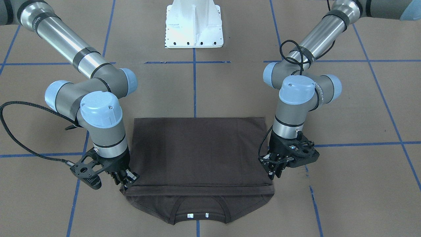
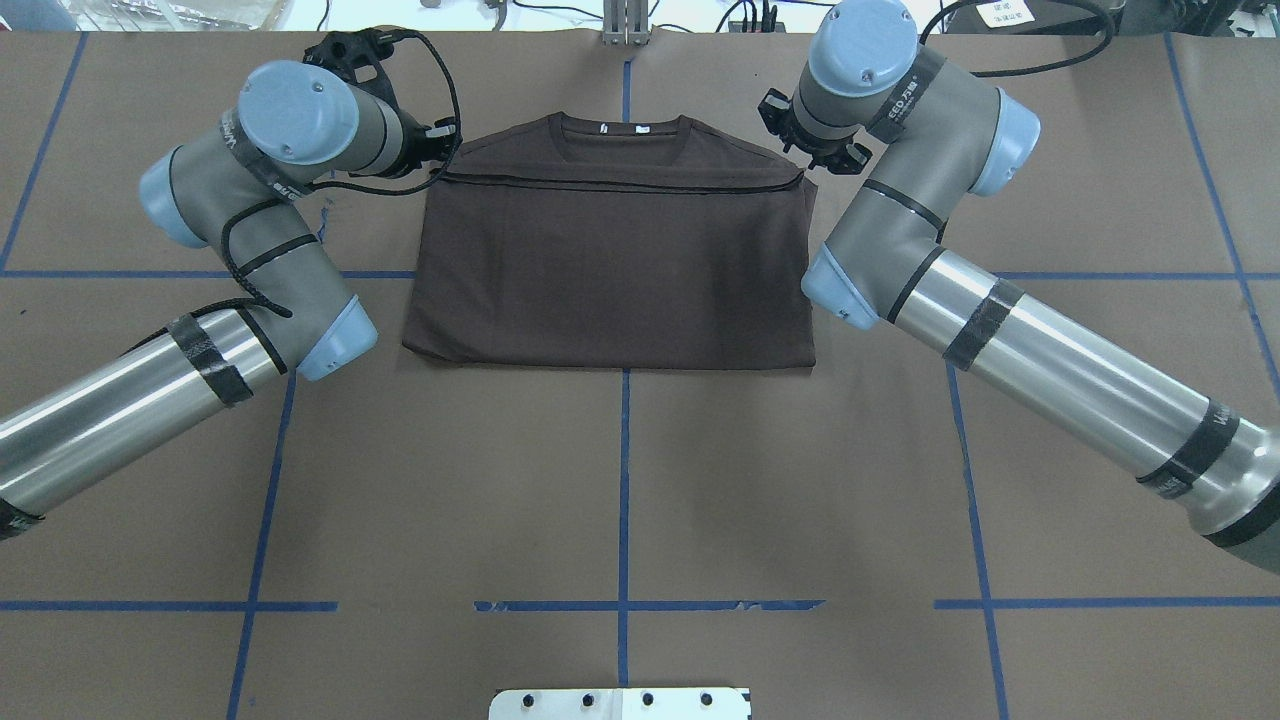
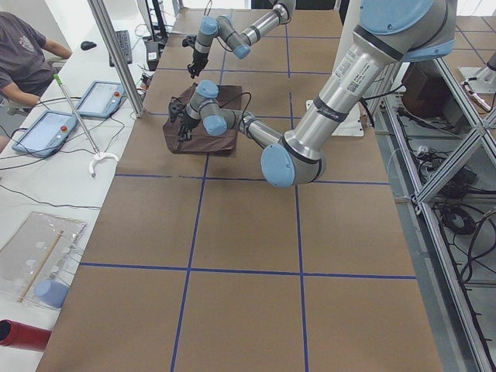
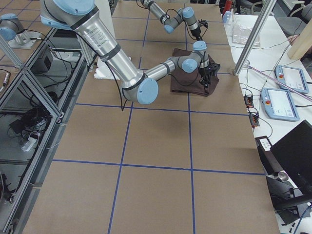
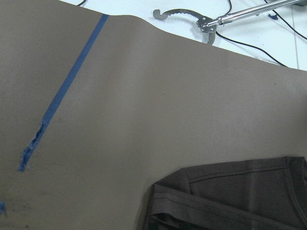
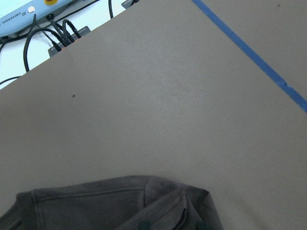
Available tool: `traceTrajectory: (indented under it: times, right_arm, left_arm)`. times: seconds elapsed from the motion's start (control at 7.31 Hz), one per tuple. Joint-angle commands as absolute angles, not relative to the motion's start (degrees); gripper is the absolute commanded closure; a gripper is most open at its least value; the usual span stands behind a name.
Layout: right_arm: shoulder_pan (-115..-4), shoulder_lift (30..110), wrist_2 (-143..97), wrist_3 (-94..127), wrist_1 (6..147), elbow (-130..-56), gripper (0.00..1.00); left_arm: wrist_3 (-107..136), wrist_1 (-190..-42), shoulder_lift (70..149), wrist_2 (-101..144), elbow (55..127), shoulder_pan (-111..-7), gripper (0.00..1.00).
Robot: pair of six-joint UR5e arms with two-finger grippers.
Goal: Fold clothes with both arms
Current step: 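Lay the hem down near the collar and open both grippers, then move the right gripper down to the folded shirt's side edge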
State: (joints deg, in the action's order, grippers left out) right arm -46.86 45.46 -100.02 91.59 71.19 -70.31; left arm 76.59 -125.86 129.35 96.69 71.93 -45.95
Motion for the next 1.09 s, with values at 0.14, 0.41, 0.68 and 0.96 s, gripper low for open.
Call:
traceTrajectory:
  times: [0.14,0.41,0.68,0.96]
  right_arm:
    - [-39.32,60.42,-100.37,96.56,71.10,-89.06,0.46]
    - [-35.26,64.93,-100.28,101.68,71.81,-95.94,0.41]
    - [-33.49,66.97,-99.84,101.86,71.89,-96.59,0.34]
    - [-32.52,67.76,-99.76,101.95,71.81,-96.33,0.33]
  left_arm:
    - [76.82,-129.29,127.10,101.07,74.61,-45.88,0.57]
    - [76.99,-129.72,126.91,101.07,74.79,-45.70,0.57]
    - [79.18,-129.55,127.00,100.99,75.75,-45.62,0.57]
    - [79.89,-129.46,127.00,100.99,76.11,-45.62,0.57]
